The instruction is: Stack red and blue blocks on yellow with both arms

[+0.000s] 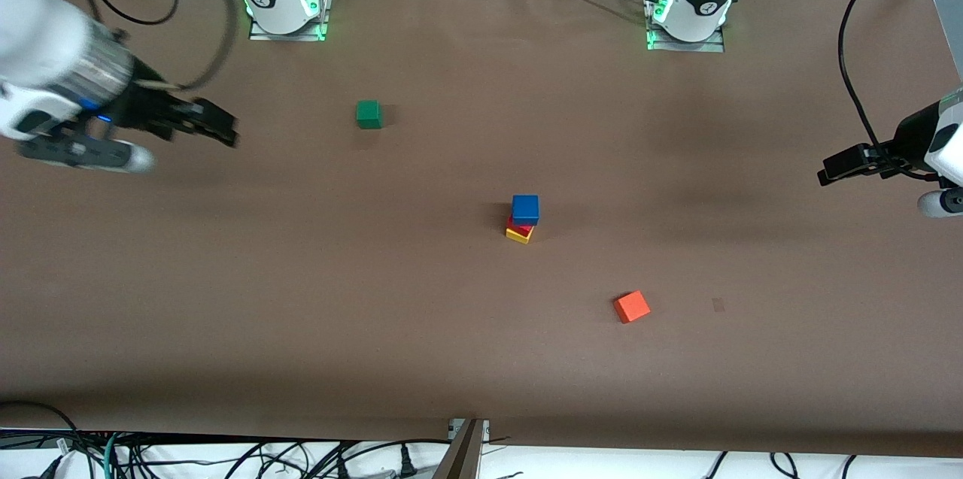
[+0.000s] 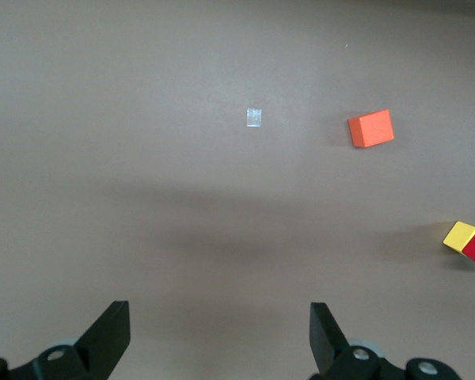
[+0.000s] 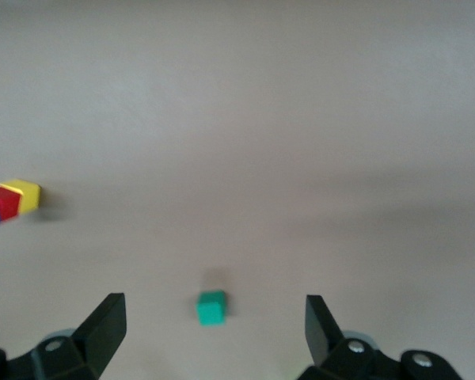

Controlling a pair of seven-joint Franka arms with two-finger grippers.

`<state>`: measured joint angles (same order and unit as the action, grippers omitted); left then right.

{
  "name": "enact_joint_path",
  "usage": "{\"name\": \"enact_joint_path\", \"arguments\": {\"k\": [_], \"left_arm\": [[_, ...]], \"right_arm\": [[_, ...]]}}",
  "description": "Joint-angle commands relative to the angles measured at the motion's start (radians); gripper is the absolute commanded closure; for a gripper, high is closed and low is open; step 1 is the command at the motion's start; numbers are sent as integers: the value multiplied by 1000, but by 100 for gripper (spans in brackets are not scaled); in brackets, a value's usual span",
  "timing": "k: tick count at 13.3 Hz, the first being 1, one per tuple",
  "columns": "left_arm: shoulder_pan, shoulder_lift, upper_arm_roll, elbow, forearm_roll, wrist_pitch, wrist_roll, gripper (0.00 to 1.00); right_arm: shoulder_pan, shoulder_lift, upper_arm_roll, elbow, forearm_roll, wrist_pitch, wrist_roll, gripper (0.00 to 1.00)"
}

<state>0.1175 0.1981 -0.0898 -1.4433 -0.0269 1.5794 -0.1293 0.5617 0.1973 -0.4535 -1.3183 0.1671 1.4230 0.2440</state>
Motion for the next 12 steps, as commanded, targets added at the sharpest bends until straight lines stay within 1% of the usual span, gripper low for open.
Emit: {"name": "enact_joint_path", "arguments": {"k": [1, 2, 3, 4, 5, 7, 8, 9, 10, 11, 12], "left_arm": [[-10, -5, 1, 15, 16, -1, 23, 0], [-12, -5, -2, 15, 34, -1, 23, 0], [-12, -5, -4, 15, 39, -1, 23, 0], [-12, -5, -4, 15, 39, -1, 23, 0], [-12, -5, -4, 15, 39, -1, 23, 0], [-12, -5, -5, 15, 39, -2, 22, 0], [-13, -5, -5, 15, 39, -2, 22, 0], [-13, -5, -5, 15, 39, -2, 20, 0], [-13, -5, -5, 15, 39, -2, 20, 0], [-13, -3, -5, 15, 39, -2, 20, 0], [-13, -3, -5, 15, 39, -1, 20, 0]], "right_arm": [[14, -70, -80, -90, 11, -22, -136, 0], [14, -79, -96, -102, 8, -22, -156, 0], [12, -79, -94, -107, 5, -22, -169, 0], [-6, -79, -76, -107, -3, -26, -173, 0], [-53, -81, -23, -105, -27, -24, -176, 0], [-196, -91, 155, -107, -84, -19, -183, 0], [-244, -99, 208, -113, -104, -15, -183, 0], [-278, -128, 248, -148, -109, 0, -183, 0], [-305, -191, 289, -238, -124, 52, -181, 0], [-322, -247, 315, -316, -147, 101, -181, 0], [-338, -252, 332, -322, -150, 105, -183, 0]]}}
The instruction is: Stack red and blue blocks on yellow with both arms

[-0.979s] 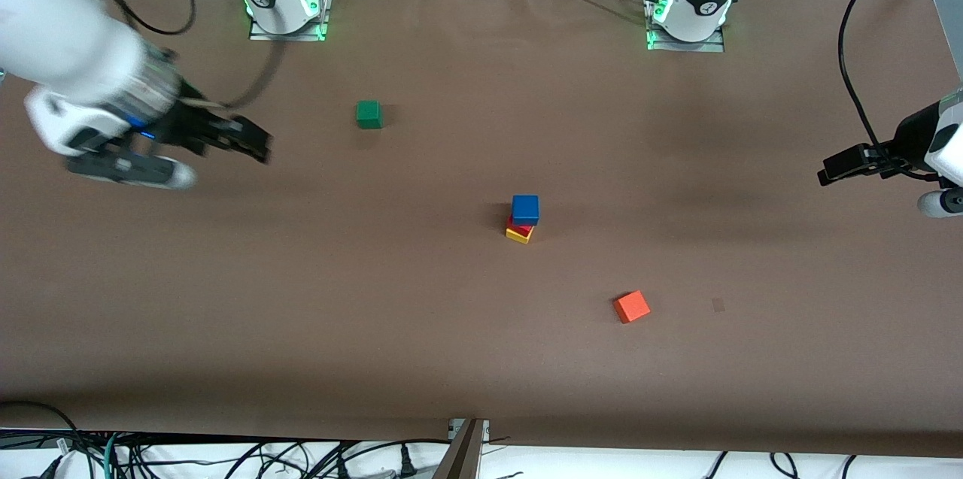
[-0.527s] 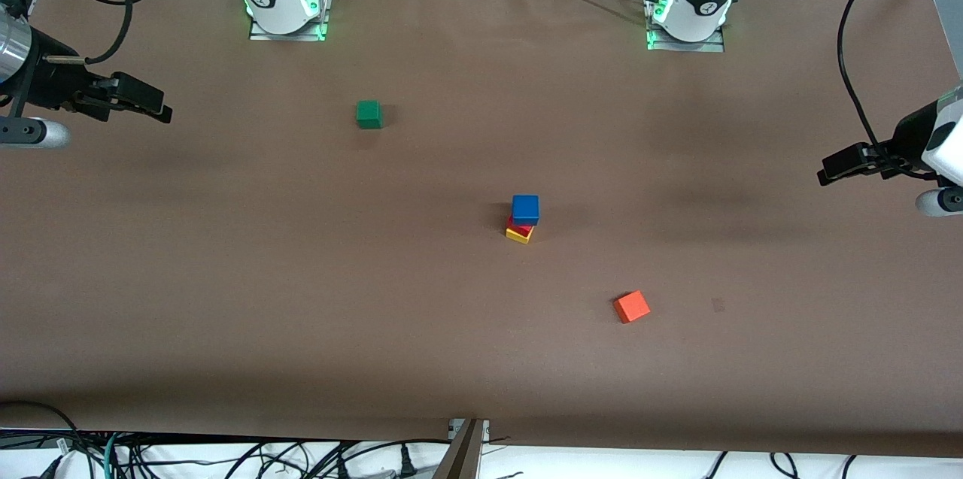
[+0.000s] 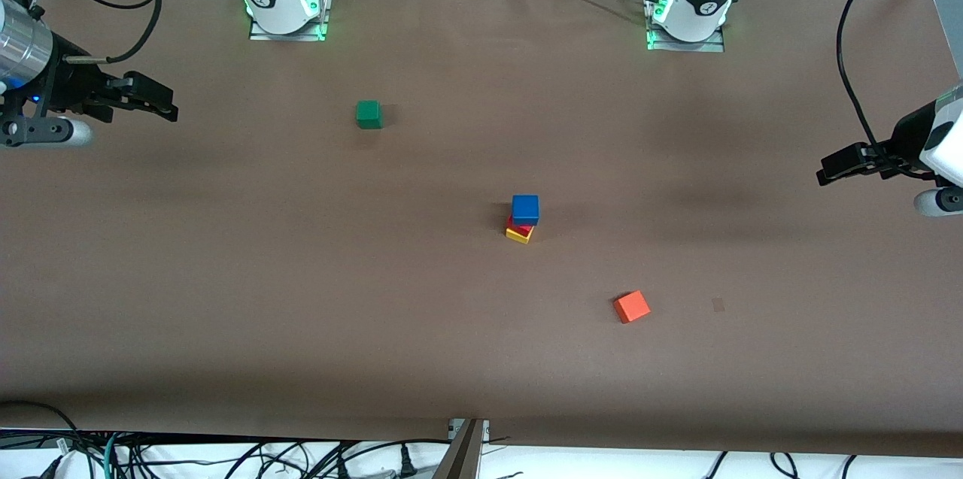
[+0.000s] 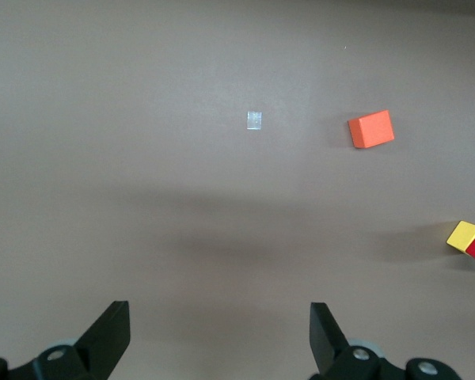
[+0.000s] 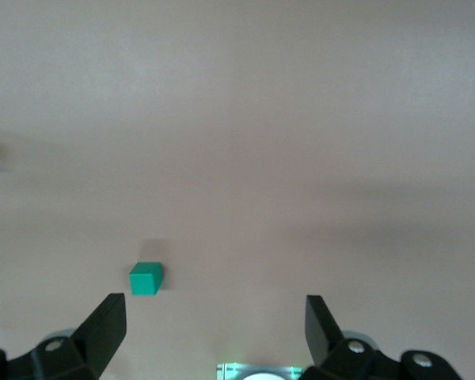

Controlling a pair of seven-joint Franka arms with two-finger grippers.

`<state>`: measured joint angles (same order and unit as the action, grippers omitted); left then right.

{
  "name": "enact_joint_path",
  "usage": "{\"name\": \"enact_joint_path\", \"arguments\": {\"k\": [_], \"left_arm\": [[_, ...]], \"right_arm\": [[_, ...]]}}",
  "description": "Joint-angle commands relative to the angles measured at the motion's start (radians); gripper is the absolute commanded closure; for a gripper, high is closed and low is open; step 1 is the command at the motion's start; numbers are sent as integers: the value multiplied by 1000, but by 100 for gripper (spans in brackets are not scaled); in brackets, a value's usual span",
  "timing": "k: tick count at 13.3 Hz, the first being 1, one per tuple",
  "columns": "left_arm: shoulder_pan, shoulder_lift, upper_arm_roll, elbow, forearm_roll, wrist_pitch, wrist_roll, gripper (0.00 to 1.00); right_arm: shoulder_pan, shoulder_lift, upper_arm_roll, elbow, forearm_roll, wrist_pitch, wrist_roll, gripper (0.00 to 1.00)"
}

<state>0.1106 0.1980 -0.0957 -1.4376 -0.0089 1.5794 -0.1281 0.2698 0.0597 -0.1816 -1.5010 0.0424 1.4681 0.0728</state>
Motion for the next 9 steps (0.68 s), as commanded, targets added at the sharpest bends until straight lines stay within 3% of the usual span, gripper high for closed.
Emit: {"name": "enact_joint_path", "arguments": {"k": [1, 4, 9], "left_arm": [[-6, 1, -1, 11, 21, -2, 19, 0], [-6, 3, -1, 11, 21, -3, 19, 0], [-6, 3, -1, 13, 20, -3, 19, 0]], "right_arm": [[-69, -106, 83, -133, -27, 66, -16, 0], [-84, -83, 106, -76, -45, 58, -33, 0], [-80, -70, 106, -71, -38, 32, -33, 0]]}}
